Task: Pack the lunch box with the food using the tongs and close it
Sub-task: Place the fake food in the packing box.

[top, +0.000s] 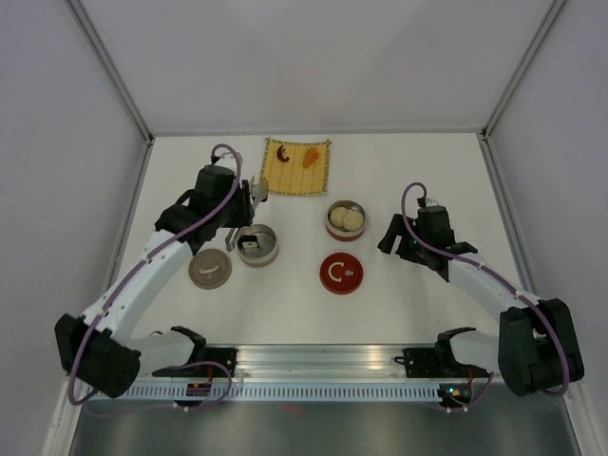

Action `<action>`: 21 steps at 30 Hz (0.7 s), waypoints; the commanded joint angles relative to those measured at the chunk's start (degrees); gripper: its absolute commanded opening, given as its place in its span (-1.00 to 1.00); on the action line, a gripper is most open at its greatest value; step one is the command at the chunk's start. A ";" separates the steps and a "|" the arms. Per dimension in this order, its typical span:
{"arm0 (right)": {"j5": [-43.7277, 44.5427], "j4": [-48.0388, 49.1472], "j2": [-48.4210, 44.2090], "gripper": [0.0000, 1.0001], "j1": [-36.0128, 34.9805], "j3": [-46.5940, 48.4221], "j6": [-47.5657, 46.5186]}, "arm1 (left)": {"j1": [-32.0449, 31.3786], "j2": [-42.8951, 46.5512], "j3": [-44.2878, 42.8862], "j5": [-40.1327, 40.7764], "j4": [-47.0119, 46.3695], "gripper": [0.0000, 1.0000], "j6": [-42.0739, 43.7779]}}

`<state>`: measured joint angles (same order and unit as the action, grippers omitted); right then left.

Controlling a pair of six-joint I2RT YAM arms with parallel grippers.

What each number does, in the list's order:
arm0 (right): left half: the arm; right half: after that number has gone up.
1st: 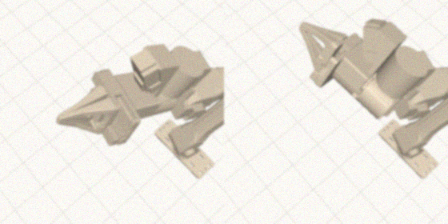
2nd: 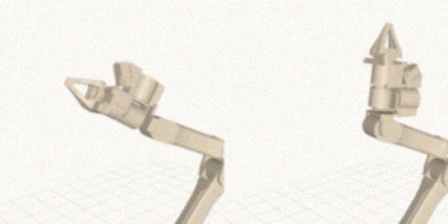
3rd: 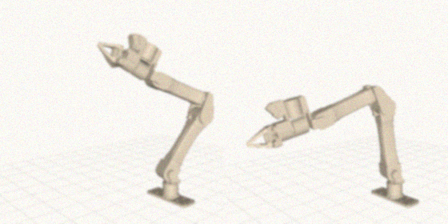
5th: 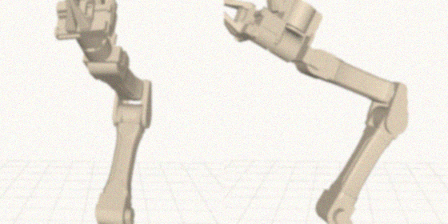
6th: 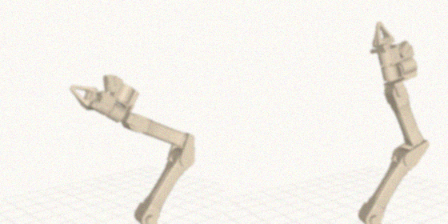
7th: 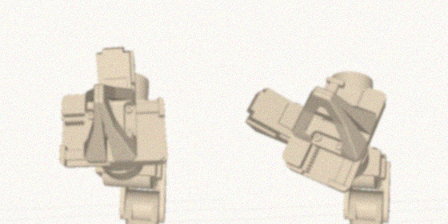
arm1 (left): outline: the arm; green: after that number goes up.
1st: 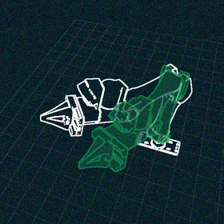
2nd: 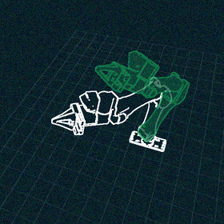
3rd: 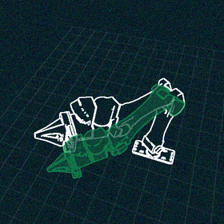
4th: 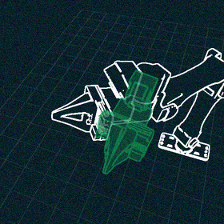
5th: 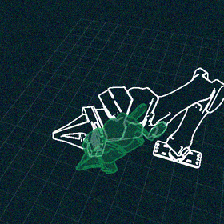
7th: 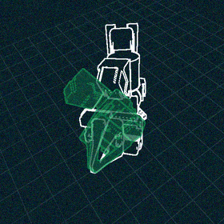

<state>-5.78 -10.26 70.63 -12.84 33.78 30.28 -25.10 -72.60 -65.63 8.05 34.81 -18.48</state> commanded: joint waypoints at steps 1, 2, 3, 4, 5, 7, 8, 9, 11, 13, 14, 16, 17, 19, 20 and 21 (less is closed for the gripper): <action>-0.37 -0.63 -4.09 0.79 0.18 -2.13 0.83 | 0.05 13.86 4.71 -0.76 3.67 -0.48 -3.31; -0.28 -0.90 -5.92 0.79 0.27 -2.57 1.18 | 0.05 16.24 5.50 -1.19 4.99 -0.48 -3.66; -0.20 -1.51 -6.73 0.79 0.19 -3.10 1.27 | 0.05 18.26 6.29 -1.63 7.44 -0.48 -4.19; 0.07 -1.95 -7.60 0.79 0.27 -3.89 1.44 | 0.05 20.54 7.60 -2.77 8.60 -0.48 -4.37; 0.24 -2.30 -9.35 0.79 0.27 -4.25 1.71 | 0.05 23.61 8.14 -3.04 9.57 -0.48 -4.72; 0.33 -3.53 -10.95 0.79 0.27 -5.47 2.50 | 0.05 26.27 9.89 -4.09 12.02 -0.48 -5.07; 0.33 -3.88 -12.61 0.79 0.19 -5.83 2.85 | 0.05 27.93 10.42 -4.27 12.82 -0.48 -5.34; 0.33 -4.67 -13.49 0.79 0.18 -6.27 3.46 | 0.05 28.56 11.04 -4.62 13.09 -0.48 -5.43; 0.42 -5.47 -16.03 0.79 0.19 -7.15 3.73 | 0.05 29.53 12.45 -5.32 13.27 -0.48 -6.48; 0.68 -7.22 -17.71 0.79 0.19 -7.67 3.99 | 0.05 29.88 12.89 -5.95 12.92 -0.48 -6.39; 0.86 -7.92 -19.11 0.79 0.18 -7.76 4.08 | -0.03 29.80 13.07 -5.60 12.66 -0.48 -6.65; 1.38 -9.77 -21.14 0.79 0.18 -7.76 4.08 | 0.05 28.74 13.42 -6.12 12.22 -0.48 -6.66; 1.65 -10.30 -21.76 0.79 0.27 -7.76 4.00 | 0.05 28.39 13.59 -6.73 12.30 -0.48 -6.83; 2.35 -11.53 -23.25 0.79 0.18 -7.76 4.08 | 0.05 27.77 14.47 -7.35 12.13 -0.48 -7.36; 2.53 -11.88 -23.61 0.79 0.18 -7.85 4.08 | -0.03 27.86 14.82 -7.44 12.04 -0.48 -7.97; 2.53 -11.97 -23.87 0.79 0.27 -8.20 4.17 | 0.05 27.95 15.69 -7.18 11.86 -0.48 -8.41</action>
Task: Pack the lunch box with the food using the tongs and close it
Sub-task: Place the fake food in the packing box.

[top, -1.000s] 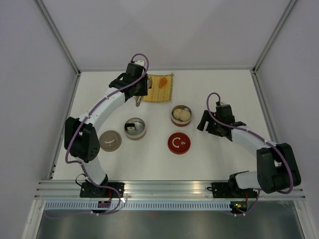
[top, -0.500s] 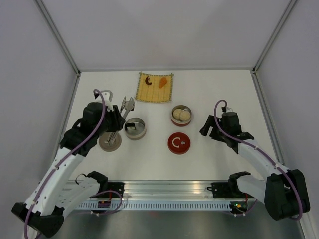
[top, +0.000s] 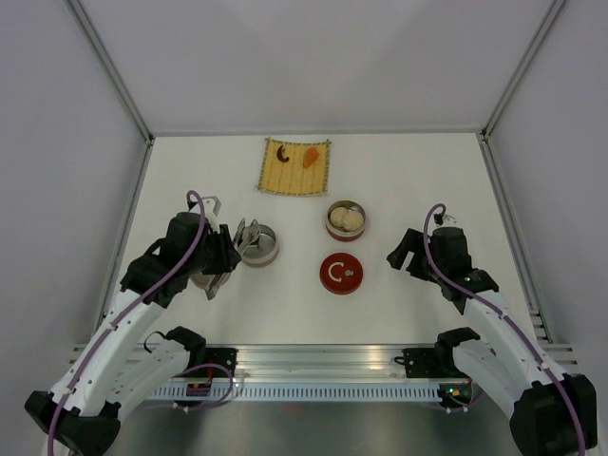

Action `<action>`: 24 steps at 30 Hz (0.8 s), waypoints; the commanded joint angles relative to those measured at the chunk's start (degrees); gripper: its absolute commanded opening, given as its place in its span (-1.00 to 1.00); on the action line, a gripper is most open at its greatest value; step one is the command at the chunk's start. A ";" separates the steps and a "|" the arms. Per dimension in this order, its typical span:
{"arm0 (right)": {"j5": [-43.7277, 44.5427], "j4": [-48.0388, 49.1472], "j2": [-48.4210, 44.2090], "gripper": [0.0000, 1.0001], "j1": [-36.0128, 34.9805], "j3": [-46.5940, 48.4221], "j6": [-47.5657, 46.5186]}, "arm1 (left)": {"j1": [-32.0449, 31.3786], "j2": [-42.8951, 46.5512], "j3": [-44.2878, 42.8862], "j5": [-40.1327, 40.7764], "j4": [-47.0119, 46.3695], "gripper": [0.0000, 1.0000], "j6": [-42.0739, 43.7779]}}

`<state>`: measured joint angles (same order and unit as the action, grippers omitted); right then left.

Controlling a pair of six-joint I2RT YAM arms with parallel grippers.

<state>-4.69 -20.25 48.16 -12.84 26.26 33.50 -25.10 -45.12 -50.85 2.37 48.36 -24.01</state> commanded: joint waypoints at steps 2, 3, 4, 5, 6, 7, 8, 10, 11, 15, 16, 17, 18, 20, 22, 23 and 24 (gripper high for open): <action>1.26 -1.55 -1.67 0.80 0.19 -0.95 1.31 | -0.03 1.18 1.80 -1.76 -2.21 -0.47 -3.93; 0.91 -1.29 -1.32 0.80 0.27 -1.21 1.31 | 0.05 1.35 2.59 -1.93 -2.48 -0.46 -4.20; 0.74 -0.93 -0.88 0.79 0.19 -1.39 1.48 | 0.05 1.62 2.95 -1.93 -2.65 -0.47 -4.46; 0.47 -0.41 -0.53 0.79 0.18 -1.56 1.40 | -0.03 1.62 3.56 -1.93 -2.92 -0.47 -4.81; 0.21 -0.14 -0.18 0.79 0.18 -1.48 1.40 | 0.05 1.53 3.83 -2.02 -3.18 -0.47 -4.91; -0.06 0.03 0.44 0.79 0.27 -1.39 1.48 | -0.03 1.27 4.09 -2.02 -3.44 -0.46 -5.08; -0.14 0.30 0.70 0.79 0.19 -1.30 1.31 | -0.03 1.27 4.61 -2.11 -4.06 -0.46 -5.34; -0.15 0.39 1.23 0.79 0.27 -1.04 1.13 | 0.05 1.00 4.97 -1.67 -4.24 -0.46 -5.43; -0.15 0.65 1.32 0.79 0.19 -1.04 1.05 | 0.05 0.65 5.15 -1.49 -4.41 -0.46 -5.52; 0.12 0.65 1.15 0.79 0.27 -1.21 0.87 | -0.03 -0.14 5.32 -0.62 -4.50 -0.46 -5.26; 0.21 0.65 1.23 0.79 0.19 -1.30 0.96 | -0.03 -0.23 5.32 -0.44 -4.50 -0.46 -5.00; 0.21 0.74 1.23 0.79 0.18 -1.56 0.87 | 0.05 -0.75 5.24 -0.35 -4.59 -0.46 -4.91; 0.21 0.83 1.32 0.79 0.18 -1.74 0.96 | 0.05 -1.02 5.15 -0.44 -4.59 -0.46 -4.82; 0.12 1.09 1.50 0.79 0.18 -2.00 1.05 | 0.05 -1.72 5.06 -0.61 -4.76 -0.46 -4.56; 0.12 1.09 1.58 0.79 0.19 -2.00 0.96 | -0.03 -2.34 5.23 -0.61 -4.76 -0.46 -4.38; 0.21 1.09 1.67 0.79 0.18 -1.92 0.96 | 0.05 -2.25 5.23 -0.61 -4.76 -0.46 -4.29; 0.21 1.09 1.67 0.79 0.27 -1.92 0.87 | -0.03 -2.16 5.23 -0.61 -4.76 -0.46 -4.20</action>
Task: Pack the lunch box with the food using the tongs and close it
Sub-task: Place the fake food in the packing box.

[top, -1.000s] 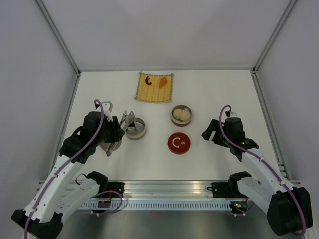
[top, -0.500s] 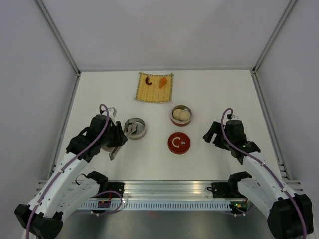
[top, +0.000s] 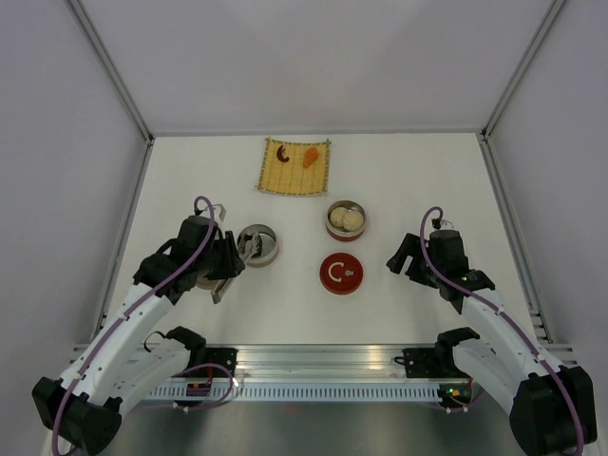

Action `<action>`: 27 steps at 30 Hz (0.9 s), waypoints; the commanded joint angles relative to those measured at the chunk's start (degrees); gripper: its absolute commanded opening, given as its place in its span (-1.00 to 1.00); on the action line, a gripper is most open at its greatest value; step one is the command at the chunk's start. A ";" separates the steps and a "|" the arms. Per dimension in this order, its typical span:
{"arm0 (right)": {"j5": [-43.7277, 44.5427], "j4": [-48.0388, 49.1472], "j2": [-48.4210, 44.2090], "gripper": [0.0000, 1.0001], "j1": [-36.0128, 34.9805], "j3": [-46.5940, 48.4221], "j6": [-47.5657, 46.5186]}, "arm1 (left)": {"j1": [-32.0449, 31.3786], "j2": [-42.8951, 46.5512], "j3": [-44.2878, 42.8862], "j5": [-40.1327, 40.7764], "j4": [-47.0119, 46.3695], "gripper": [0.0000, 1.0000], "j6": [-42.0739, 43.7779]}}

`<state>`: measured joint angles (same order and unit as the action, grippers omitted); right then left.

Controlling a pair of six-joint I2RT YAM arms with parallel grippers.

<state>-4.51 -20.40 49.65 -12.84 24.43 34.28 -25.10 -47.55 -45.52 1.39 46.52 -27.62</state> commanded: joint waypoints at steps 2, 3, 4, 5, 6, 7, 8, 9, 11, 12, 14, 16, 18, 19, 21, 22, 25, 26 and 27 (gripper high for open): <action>0.12 1.33 0.27 0.79 0.27 0.01 0.00 | 0.05 0.62 -0.27 0.55 -2.84 -0.45 -0.33; 0.12 1.33 0.19 0.79 0.19 0.01 -0.01 | 0.05 0.88 -0.27 0.63 -2.84 -0.44 -0.33; 0.12 1.51 0.45 0.79 0.18 -0.08 -0.01 | 0.05 1.14 -0.36 0.55 -2.84 -0.43 -0.33; 0.12 1.77 0.62 0.79 0.18 -0.08 0.08 | 0.05 1.14 -0.54 0.46 -2.75 -0.41 -0.25; 0.12 1.77 0.80 0.79 0.18 -0.25 0.08 | -0.03 1.06 -0.54 0.20 -2.75 -0.39 -0.25; -0.06 1.94 0.89 0.80 0.18 -0.34 0.08 | 0.05 0.88 -0.62 0.02 -2.75 -0.38 -0.16; -0.06 2.12 1.15 0.79 0.18 -0.34 0.08 | -0.03 0.62 -0.63 0.02 -2.75 -0.33 -0.16; -0.14 2.12 1.15 0.79 0.18 -0.34 0.08 | -0.03 0.62 -0.63 0.02 -2.75 -0.31 -0.16; -0.06 2.04 1.24 0.79 0.27 -0.26 -0.01 | -0.03 0.70 -0.80 0.28 -2.75 -0.24 -0.16; -0.06 1.86 1.15 0.79 0.19 -0.26 -0.18 | 0.05 0.88 -0.89 0.54 -2.75 -0.20 -0.24; -0.06 1.77 0.98 0.80 0.27 -0.34 -0.09 | -0.03 1.23 -1.33 0.90 -2.75 -0.09 -0.25; 0.03 1.77 0.89 0.80 0.27 -0.34 -0.18 | -0.03 1.41 -1.68 0.99 -2.58 -0.05 -0.07; 0.03 1.86 0.89 0.79 0.18 -0.52 -0.18 | 0.05 1.32 -2.29 1.07 -2.49 0.03 0.02; 0.03 1.86 0.89 0.80 0.18 -0.61 -0.18 | 0.05 1.23 -2.47 1.16 -2.32 0.05 0.11; 0.03 1.95 0.89 0.79 0.27 -0.78 -0.18 | -0.03 1.23 -2.91 1.07 -2.23 0.09 0.11; 0.03 2.03 0.89 0.79 0.19 -0.78 -0.18 | 0.05 1.32 -3.00 1.07 -2.14 0.09 0.19; 0.03 1.95 0.80 0.80 0.27 -0.78 -0.09 | -0.03 1.58 -3.52 1.16 -2.05 0.11 0.19; -0.06 2.03 0.80 0.80 0.19 -0.78 -0.18 | -0.03 1.67 -3.70 1.25 -1.96 0.11 0.28; 0.03 2.03 0.71 0.79 0.18 -0.78 -0.18 | 0.05 1.84 -3.88 1.34 -1.87 0.11 0.20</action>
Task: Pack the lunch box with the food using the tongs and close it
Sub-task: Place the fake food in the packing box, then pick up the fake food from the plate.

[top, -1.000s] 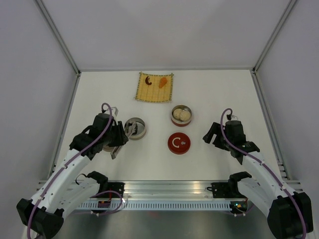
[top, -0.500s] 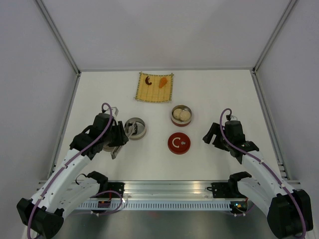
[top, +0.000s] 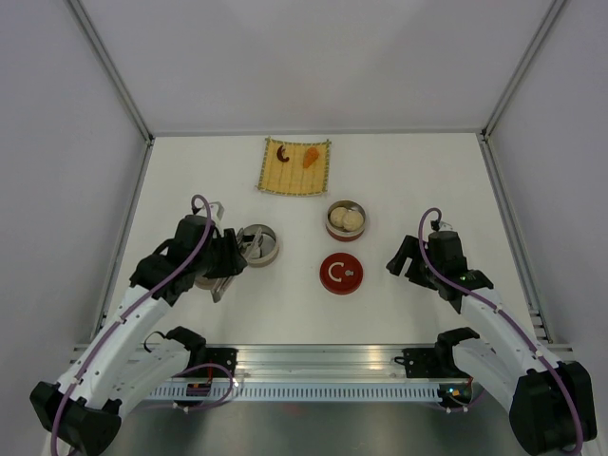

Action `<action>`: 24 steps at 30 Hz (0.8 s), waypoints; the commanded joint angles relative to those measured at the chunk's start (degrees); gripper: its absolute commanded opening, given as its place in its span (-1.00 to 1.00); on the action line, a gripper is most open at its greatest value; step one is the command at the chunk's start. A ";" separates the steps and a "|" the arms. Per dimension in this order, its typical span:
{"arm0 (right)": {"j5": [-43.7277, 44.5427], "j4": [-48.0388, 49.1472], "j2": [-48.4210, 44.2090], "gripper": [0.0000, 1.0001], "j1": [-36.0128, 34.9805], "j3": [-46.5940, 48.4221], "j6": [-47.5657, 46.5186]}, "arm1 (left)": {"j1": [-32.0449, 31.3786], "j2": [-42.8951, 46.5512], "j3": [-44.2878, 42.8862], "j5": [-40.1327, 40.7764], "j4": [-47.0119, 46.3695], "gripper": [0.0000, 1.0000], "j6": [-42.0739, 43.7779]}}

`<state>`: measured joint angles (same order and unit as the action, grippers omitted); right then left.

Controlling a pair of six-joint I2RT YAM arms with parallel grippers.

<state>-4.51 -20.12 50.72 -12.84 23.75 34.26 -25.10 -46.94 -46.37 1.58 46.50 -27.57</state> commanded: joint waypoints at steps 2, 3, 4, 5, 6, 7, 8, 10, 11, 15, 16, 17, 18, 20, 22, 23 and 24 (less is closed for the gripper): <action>-0.06 1.84 -0.27 0.80 0.18 -0.19 -0.16 | 0.05 1.32 -3.64 1.23 -1.68 0.11 0.24; -0.06 1.84 -0.18 0.80 0.18 -0.19 -0.16 | 0.05 1.41 -3.81 1.23 -1.68 0.10 0.33; -0.06 1.93 -0.18 0.80 0.18 -0.19 -0.07 | 0.05 1.50 -4.08 1.23 -1.76 0.10 0.41; -0.06 1.84 -0.18 0.80 0.18 -0.28 -0.16 | -0.03 1.32 -4.60 1.14 -1.76 0.10 0.50; -0.06 1.93 -0.18 0.80 0.18 -0.28 -0.07 | 0.05 1.32 -4.78 1.05 -1.68 0.10 0.50; -0.14 1.93 -0.18 0.79 0.18 -0.28 0.02 | -0.03 1.24 -4.96 1.05 -1.76 0.10 0.68; -0.14 2.01 -0.18 0.80 0.18 -0.28 -0.07 | 0.05 0.89 -5.31 1.05 -1.76 0.10 0.85; -0.14 2.01 -0.18 0.80 0.18 -0.37 -0.07 | 0.05 0.36 -5.75 1.05 -1.85 0.10 1.20; -0.14 2.10 -0.18 0.80 0.18 -0.37 0.02 | 0.05 -0.43 -6.27 1.14 -1.85 0.10 1.21; -0.06 2.45 0.08 0.79 0.18 -0.46 0.10 | -0.03 -2.71 -7.59 1.23 -3.95 0.10 1.82; -0.06 2.63 0.17 0.80 0.18 -0.46 0.19 | 0.05 -3.42 -8.29 1.05 -5.70 0.10 1.99; -0.06 2.72 0.34 0.79 0.18 -0.46 0.19 | 0.05 -4.12 -8.47 0.79 -6.76 0.10 2.17; -0.06 2.89 0.52 0.80 0.18 -0.37 0.19 | 0.05 -6.13 -8.74 0.61 -7.99 0.10 2.26; -0.06 2.98 0.96 0.79 0.27 -0.11 0.11 | 0.05 -8.68 -9.53 -0.53 -11.42 0.09 2.35; 0.12 2.89 1.22 0.79 0.18 0.24 -0.16 | -0.03 -12.64 -10.66 -1.32 -14.14 0.09 2.52; 0.21 2.81 1.40 0.80 0.18 0.33 -0.25 | -0.03 -14.04 -11.28 -1.76 -16.77 0.09 2.61; 0.64 2.72 1.40 0.79 0.18 0.42 -0.33 | -0.03 -15.36 -11.81 -2.89 -18.45 0.09 3.22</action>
<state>-4.49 -18.85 51.83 -12.84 23.68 34.24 -25.10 -59.51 -54.76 1.06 37.58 -26.76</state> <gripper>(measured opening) 0.899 0.551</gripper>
